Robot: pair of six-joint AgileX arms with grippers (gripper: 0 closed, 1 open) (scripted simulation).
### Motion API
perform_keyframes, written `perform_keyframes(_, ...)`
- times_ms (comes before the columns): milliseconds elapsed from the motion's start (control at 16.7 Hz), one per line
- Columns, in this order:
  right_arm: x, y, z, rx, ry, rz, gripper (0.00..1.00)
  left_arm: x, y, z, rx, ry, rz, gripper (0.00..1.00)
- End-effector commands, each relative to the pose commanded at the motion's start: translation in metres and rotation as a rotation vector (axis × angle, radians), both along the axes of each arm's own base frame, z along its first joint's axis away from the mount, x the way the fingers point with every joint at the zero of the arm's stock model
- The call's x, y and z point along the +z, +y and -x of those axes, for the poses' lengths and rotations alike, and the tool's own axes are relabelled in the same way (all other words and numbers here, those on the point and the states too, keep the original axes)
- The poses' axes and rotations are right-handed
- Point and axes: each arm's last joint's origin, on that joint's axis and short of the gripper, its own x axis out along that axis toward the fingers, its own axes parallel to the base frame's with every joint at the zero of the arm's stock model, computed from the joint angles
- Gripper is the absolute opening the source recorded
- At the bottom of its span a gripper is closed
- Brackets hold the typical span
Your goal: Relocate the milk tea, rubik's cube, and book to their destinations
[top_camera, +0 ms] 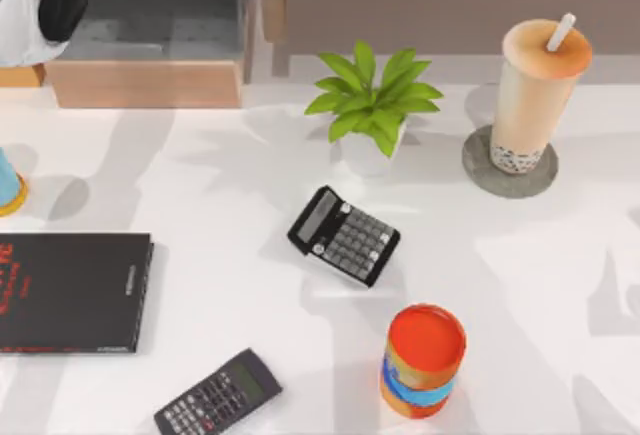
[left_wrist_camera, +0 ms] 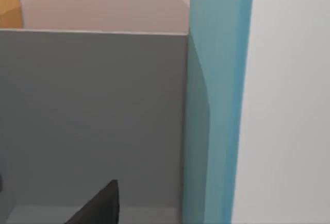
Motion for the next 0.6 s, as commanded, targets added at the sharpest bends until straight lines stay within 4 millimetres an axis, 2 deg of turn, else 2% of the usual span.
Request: perform_keyframes(600,0.0000,0.0000,0.0000,0.000,0.000,0.000,1.00,0.0000,0.0000,0.0000,0.000,0.000,0.000,0.25)
